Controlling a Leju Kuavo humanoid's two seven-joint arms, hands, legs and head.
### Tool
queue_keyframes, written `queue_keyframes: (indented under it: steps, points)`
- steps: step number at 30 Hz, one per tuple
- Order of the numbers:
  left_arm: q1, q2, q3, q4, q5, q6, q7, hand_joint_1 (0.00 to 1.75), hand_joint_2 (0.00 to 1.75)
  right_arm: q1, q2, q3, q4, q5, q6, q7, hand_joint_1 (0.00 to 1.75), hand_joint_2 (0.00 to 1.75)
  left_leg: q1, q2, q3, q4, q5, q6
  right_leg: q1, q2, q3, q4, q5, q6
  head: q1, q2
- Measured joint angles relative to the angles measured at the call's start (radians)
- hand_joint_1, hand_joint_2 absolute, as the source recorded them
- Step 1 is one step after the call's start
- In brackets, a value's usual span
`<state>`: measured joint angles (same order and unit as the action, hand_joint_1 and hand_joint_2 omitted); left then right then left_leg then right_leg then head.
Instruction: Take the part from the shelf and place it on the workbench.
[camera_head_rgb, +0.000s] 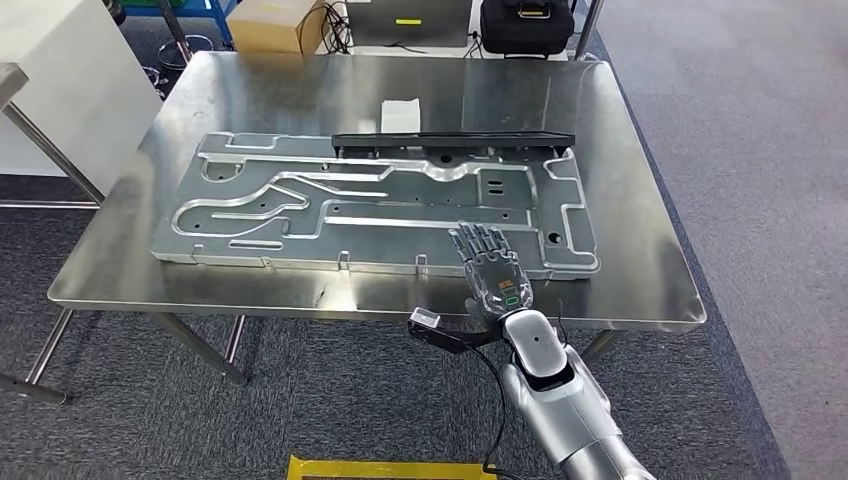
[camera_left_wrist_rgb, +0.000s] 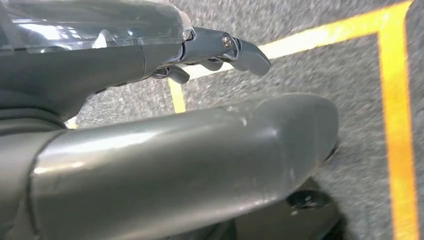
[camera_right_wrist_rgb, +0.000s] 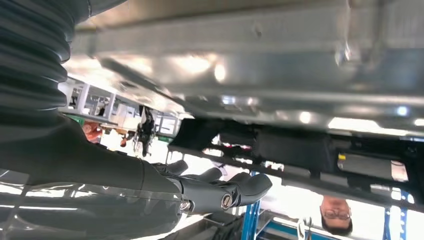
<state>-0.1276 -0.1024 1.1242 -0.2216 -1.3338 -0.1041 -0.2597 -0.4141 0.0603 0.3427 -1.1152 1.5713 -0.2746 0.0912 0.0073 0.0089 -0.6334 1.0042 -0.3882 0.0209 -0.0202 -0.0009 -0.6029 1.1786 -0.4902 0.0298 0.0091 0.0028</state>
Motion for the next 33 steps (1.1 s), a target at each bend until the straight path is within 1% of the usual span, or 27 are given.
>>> queue_keyframes:
  steps: [2, 3, 5, 6, 7, 8, 10, 11, 12, 13, 14, 15, 16, 17, 18, 20, 21, 22, 23, 25, 26, 27, 28, 29, 30, 32, 33]
  points:
    - [0.0, 0.0, 0.0, 0.0, 0.0, 0.0, 0.001, 0.0, 0.0, -0.004, 0.001, 0.005, 0.001, 0.0, -0.003, 0.001, 0.0, 1.75, -0.002, 0.0, -0.016, 0.011, 0.013, -0.011, 0.004, 0.001, 0.09, -0.129, -0.029, -0.012, -0.002, 0.0]
    - [0.0, 0.0, 0.0, 0.0, 0.0, 0.0, 0.001, 0.0, 0.0, -0.005, 0.001, 0.008, 0.002, 0.0, -0.005, 0.001, 0.0, 1.75, -0.004, 0.0, -0.02, 0.013, 0.021, -0.018, 0.007, 0.001, 0.111, -0.163, -0.044, -0.019, -0.002, 0.0]
    - [0.001, 0.0, 0.0, 0.0, 0.0, 0.0, 0.002, 0.0, 0.0, -0.005, 0.001, 0.011, 0.007, 0.0, -0.006, 0.001, 0.0, 1.75, -0.002, -0.001, -0.025, 0.011, 0.033, -0.031, 0.009, -0.001, 0.104, -0.177, -0.033, -0.035, -0.001, 0.0]
    - [0.003, 0.0, 0.0, 0.0, 0.0, 0.0, 0.002, 0.0, 0.0, -0.005, 0.001, 0.013, 0.01, 0.0, -0.007, 0.001, 0.0, 1.75, 0.0, -0.002, -0.033, 0.019, 0.02, -0.037, 0.008, -0.003, 0.095, -0.178, -0.021, -0.044, 0.0, 0.0]
    - [0.004, 0.0, 0.0, 0.0, 0.0, 0.0, 0.003, 0.0, 0.0, -0.005, 0.002, 0.014, 0.012, 0.0, -0.007, 0.001, 0.0, 1.75, 0.002, -0.003, -0.045, 0.044, -0.013, -0.043, 0.006, -0.004, 0.083, -0.18, -0.008, -0.053, -0.002, 0.0]
    - [0.005, 0.0, 0.001, 0.0, 0.001, 0.0, 0.003, 0.0, 0.0, -0.005, 0.002, 0.016, 0.015, 0.0, -0.007, 0.001, 0.0, 1.75, 0.004, -0.003, -0.062, 0.091, -0.064, -0.047, 0.005, -0.006, 0.069, -0.18, 0.004, -0.059, -0.004, 0.0]
    - [0.006, 0.0, 0.001, 0.0, 0.001, 0.0, 0.004, 0.0, 0.0, -0.004, 0.002, 0.019, 0.019, 0.0, -0.007, 0.001, 0.0, 1.75, 0.005, -0.004, -0.096, 0.225, -0.159, -0.054, 0.007, -0.006, 0.037, -0.179, 0.029, -0.064, -0.009, 0.0]
    - [0.006, 0.0, 0.0, 0.0, 0.001, 0.0, 0.004, 0.0, 0.0, -0.003, 0.002, 0.02, 0.021, 0.0, -0.007, 0.001, 0.0, 1.75, 0.006, -0.004, -0.102, 0.282, -0.175, -0.057, 0.008, -0.007, 0.02, -0.178, 0.041, -0.063, -0.009, 0.0]
    - [0.006, -0.001, 0.0, 0.0, 0.001, 0.0, 0.004, 0.0, 0.0, -0.002, 0.002, 0.021, 0.023, 0.0, -0.007, 0.001, 0.0, 1.75, 0.006, -0.004, -0.095, 0.313, -0.167, -0.058, 0.008, -0.007, 0.004, -0.176, 0.053, -0.062, -0.009, 0.0]
    - [0.006, -0.001, 0.0, 0.0, 0.001, 0.0, 0.004, 0.0, 0.0, -0.002, 0.002, 0.022, 0.025, 0.0, -0.007, 0.001, 0.0, 1.75, 0.006, -0.004, -0.071, 0.308, -0.14, -0.058, 0.008, -0.007, -0.012, -0.174, 0.063, -0.06, -0.009, 0.0]
    - [0.006, -0.001, 0.0, 0.0, 0.001, 0.0, 0.004, 0.0, 0.0, -0.001, 0.002, 0.022, 0.027, 0.0, -0.007, 0.001, 0.0, 1.75, 0.006, -0.004, -0.03, 0.268, -0.112, -0.057, 0.008, -0.007, -0.027, -0.17, 0.073, -0.057, -0.01, 0.0]
    - [0.005, 0.0, 0.0, 0.0, 0.002, 0.0, 0.004, 0.0, 0.0, -0.001, 0.002, 0.023, 0.028, 0.0, -0.008, 0.001, 0.0, 1.75, 0.006, -0.004, 0.027, 0.198, -0.101, -0.054, 0.008, -0.007, -0.039, -0.166, 0.082, -0.053, -0.01, 0.0]
    - [0.003, 0.0, 0.001, 0.0, 0.002, 0.0, 0.004, 0.0, 0.0, -0.002, 0.002, 0.023, 0.028, 0.0, -0.008, 0.001, 0.0, 1.75, 0.004, -0.005, 0.086, 0.116, -0.106, -0.049, 0.009, -0.007, -0.049, -0.161, 0.089, -0.048, -0.01, 0.0]
    - [0.002, 0.0, 0.001, 0.0, 0.003, 0.0, 0.004, 0.0, 0.0, -0.002, 0.002, 0.023, 0.028, 0.0, -0.009, 0.001, 0.0, 1.75, 0.002, -0.006, 0.127, 0.053, -0.119, -0.043, 0.01, -0.007, -0.055, -0.159, 0.097, -0.042, -0.009, 0.0]
    - [0.001, 0.0, 0.001, 0.0, 0.003, 0.0, 0.004, 0.0, 0.0, -0.002, 0.002, 0.023, 0.028, 0.0, -0.01, 0.002, 0.0, 1.75, -0.001, -0.006, 0.151, 0.011, -0.133, -0.036, 0.011, -0.008, -0.057, -0.158, 0.106, -0.036, -0.01, 0.0]
    - [0.001, 0.0, 0.001, 0.0, 0.003, 0.0, 0.004, 0.0, 0.0, -0.001, 0.002, 0.024, 0.029, 0.0, -0.012, 0.002, 0.0, 1.75, -0.002, -0.005, 0.148, -0.004, -0.125, -0.019, 0.01, -0.009, -0.06, -0.161, 0.12, -0.023, -0.01, 0.0]
    - [0.001, -0.001, 0.001, 0.0, 0.003, -0.001, 0.004, 0.0, 0.0, 0.001, 0.002, 0.025, 0.029, 0.0, -0.012, 0.002, 0.0, 1.75, -0.001, -0.003, 0.142, -0.006, -0.115, -0.009, 0.009, -0.007, -0.064, -0.156, 0.111, -0.017, -0.01, 0.0]
    - [0.001, -0.001, 0.001, 0.0, 0.004, -0.001, 0.004, 0.0, 0.0, 0.003, 0.001, 0.025, 0.03, 0.0, -0.013, 0.002, 0.0, 1.75, 0.001, -0.001, 0.132, -0.009, -0.102, 0.001, 0.009, -0.004, -0.074, -0.135, 0.081, -0.012, -0.008, 0.0]
    - [0.002, -0.002, 0.001, 0.0, 0.004, -0.001, 0.004, 0.0, 0.0, 0.006, 0.001, 0.025, 0.03, 0.0, -0.014, 0.003, 0.0, 1.75, 0.002, 0.0, 0.12, -0.01, -0.088, 0.009, 0.008, -0.002, -0.088, -0.097, 0.036, -0.008, -0.005, 0.0]
    - [0.003, -0.002, 0.001, 0.0, 0.006, -0.001, 0.004, 0.0, 0.0, 0.013, 0.001, 0.025, 0.031, 0.0, -0.02, 0.003, 0.0, 1.75, 0.0, 0.001, 0.089, -0.009, -0.063, 0.017, 0.007, 0.0, -0.12, 0.025, -0.064, -0.002, -0.001, 0.0]
    - [0.004, -0.002, 0.001, 0.0, 0.008, -0.001, 0.004, 0.0, 0.0, 0.02, 0.001, 0.025, 0.031, -0.001, -0.024, 0.003, 0.0, 1.75, -0.001, 0.001, 0.072, -0.008, -0.052, 0.017, 0.007, 0.0, -0.129, 0.082, -0.086, 0.0, -0.001, 0.0]
    - [0.005, -0.002, 0.002, 0.0, 0.01, 0.0, 0.003, 0.0, 0.0, 0.03, 0.001, 0.024, 0.03, -0.005, -0.032, 0.0, 0.0, 1.31, -0.002, 0.001, 0.056, -0.006, -0.04, 0.016, 0.007, -0.001, -0.126, 0.118, -0.084, 0.001, -0.001, 0.0]
    - [0.006, -0.001, 0.003, 0.0, 0.015, 0.0, 0.001, 0.0, 0.0, 0.043, 0.002, 0.022, 0.028, -0.014, -0.043, -0.006, 0.0, 0.87, -0.003, 0.001, 0.04, -0.004, -0.03, 0.015, 0.007, -0.001, -0.106, 0.121, -0.061, 0.0, 0.0, 0.0]
    - [0.008, -0.001, 0.004, 0.0, 0.019, 0.0, -0.002, 0.0, 0.0, 0.06, 0.003, 0.018, 0.023, -0.029, -0.057, -0.017, 0.0, 0.44, -0.004, 0.001, 0.026, -0.001, -0.021, 0.013, 0.007, -0.001, -0.069, 0.09, -0.032, -0.003, 0.0, 0.0]
    - [0.01, -0.002, 0.006, 0.0, 0.025, 0.001, -0.005, 0.0, 0.0, 0.08, 0.005, 0.011, 0.014, -0.051, -0.074, -0.033, 0.0, 0.44, -0.004, 0.0, 0.014, 0.003, -0.013, 0.01, 0.008, -0.001, -0.017, 0.03, -0.014, -0.008, 0.0, 0.0]
    - [0.016, -0.002, 0.014, 0.0, 0.039, 0.003, -0.012, 0.0, 0.0, 0.134, 0.017, -0.013, -0.016, -0.122, -0.111, -0.083, 0.0, 1.31, -0.007, -0.001, -0.002, 0.011, 0.0, 0.002, 0.013, -0.002, 0.09, -0.116, -0.026, -0.021, -0.001, 0.0]
    - [0.019, -0.003, 0.021, 0.0, 0.048, 0.004, -0.014, 0.0, 0.0, 0.169, 0.024, -0.031, -0.033, -0.174, -0.13, -0.116, 0.0, 1.75, -0.007, -0.001, -0.006, 0.014, 0.007, -0.004, 0.017, -0.002, 0.121, -0.164, -0.04, -0.026, -0.001, 0.0]
